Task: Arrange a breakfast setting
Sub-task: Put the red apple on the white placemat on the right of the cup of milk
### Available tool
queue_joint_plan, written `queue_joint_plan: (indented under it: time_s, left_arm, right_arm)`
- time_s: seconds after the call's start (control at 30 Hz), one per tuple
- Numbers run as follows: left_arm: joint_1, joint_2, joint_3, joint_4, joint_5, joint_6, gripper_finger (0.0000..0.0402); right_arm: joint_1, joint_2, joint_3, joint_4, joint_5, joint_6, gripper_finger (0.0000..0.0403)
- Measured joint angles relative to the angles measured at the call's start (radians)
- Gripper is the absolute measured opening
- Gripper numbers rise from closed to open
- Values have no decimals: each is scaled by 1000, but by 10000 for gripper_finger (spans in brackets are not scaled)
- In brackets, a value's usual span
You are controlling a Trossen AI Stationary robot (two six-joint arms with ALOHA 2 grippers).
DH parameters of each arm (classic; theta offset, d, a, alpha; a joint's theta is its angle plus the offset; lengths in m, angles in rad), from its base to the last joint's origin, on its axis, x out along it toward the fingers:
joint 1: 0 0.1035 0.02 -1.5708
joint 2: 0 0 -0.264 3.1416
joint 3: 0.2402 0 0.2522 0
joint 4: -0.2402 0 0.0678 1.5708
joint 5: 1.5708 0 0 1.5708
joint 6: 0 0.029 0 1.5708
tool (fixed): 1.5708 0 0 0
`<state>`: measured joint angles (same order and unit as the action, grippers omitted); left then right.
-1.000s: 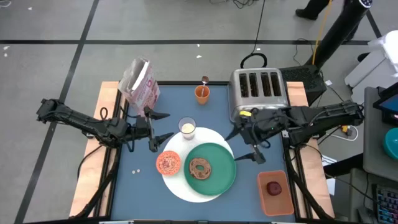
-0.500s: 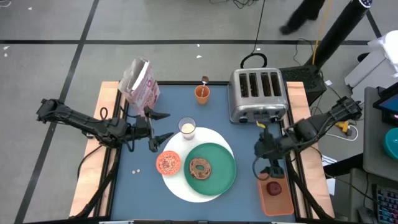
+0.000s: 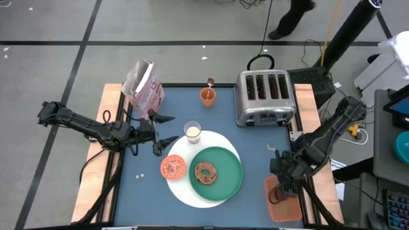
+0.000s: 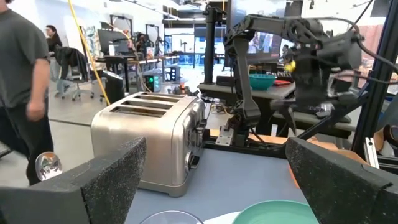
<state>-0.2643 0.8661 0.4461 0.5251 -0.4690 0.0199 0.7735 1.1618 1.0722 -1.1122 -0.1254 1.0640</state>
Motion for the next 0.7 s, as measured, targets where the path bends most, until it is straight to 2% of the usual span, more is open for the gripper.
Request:
queue_joint_plan:
  time_s: [0.07,0.23,0.5,0.7]
  left_arm:
    - [0,0,0,0,0,-3,392]
    - [0,0,0,0,0,-3,392]
    - [0,0,0,0,0,-3,392]
    - [0,0,0,0,0,-3,392]
  right_arm:
    - [31,0,-51,86,-33,24,380]
    - [101,0,-133,225,-32,119,380]
    - [178,0,-204,241,24,222,380]
    - [192,0,-259,337,21,227,380]
